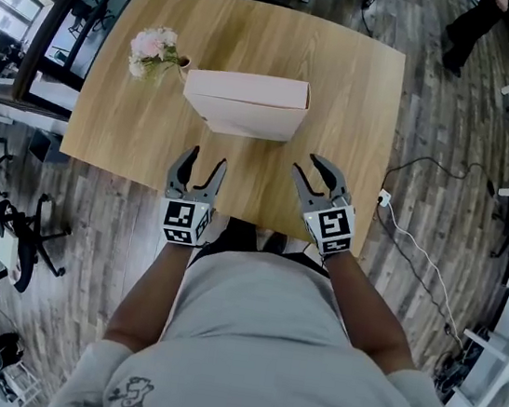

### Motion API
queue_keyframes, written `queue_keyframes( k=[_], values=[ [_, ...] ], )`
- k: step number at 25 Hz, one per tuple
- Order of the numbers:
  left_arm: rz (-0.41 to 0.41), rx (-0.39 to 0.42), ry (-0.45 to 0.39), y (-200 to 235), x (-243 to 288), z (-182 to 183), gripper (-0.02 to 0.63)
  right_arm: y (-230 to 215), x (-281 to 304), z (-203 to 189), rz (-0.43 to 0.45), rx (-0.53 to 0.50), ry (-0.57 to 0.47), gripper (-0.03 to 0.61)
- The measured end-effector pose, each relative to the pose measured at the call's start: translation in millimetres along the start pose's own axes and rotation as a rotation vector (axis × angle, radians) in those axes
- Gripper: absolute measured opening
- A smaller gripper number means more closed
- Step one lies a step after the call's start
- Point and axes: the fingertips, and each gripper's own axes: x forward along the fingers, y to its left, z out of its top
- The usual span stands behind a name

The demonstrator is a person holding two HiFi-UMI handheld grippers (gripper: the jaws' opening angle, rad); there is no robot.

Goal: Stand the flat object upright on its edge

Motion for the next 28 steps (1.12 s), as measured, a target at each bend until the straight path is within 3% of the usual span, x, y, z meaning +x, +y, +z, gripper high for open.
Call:
queue_keyframes(
  k=[7, 16, 20, 28],
  values=[
    [0.017, 0.020, -0.037, -28, -44, 13, 0.190, 19, -51, 19, 0.025, -0.027, -0.071, 0.089],
    [0.000, 0.021, -0.115, -65, -99, 47, 0.038, 40, -102, 43, 0.055, -0.045, -0.150, 0.006],
    [-0.028, 0.014, -0.123, -78, -110, 54, 0.008, 50, -110, 45, 0.087, -0.061, -0.153, 0.006],
    [-0.080, 0.021, -0.121, -81, -131, 54, 0.006, 80, -117, 56, 0.125, -0.059, -0.157, 0.005]
  ],
)
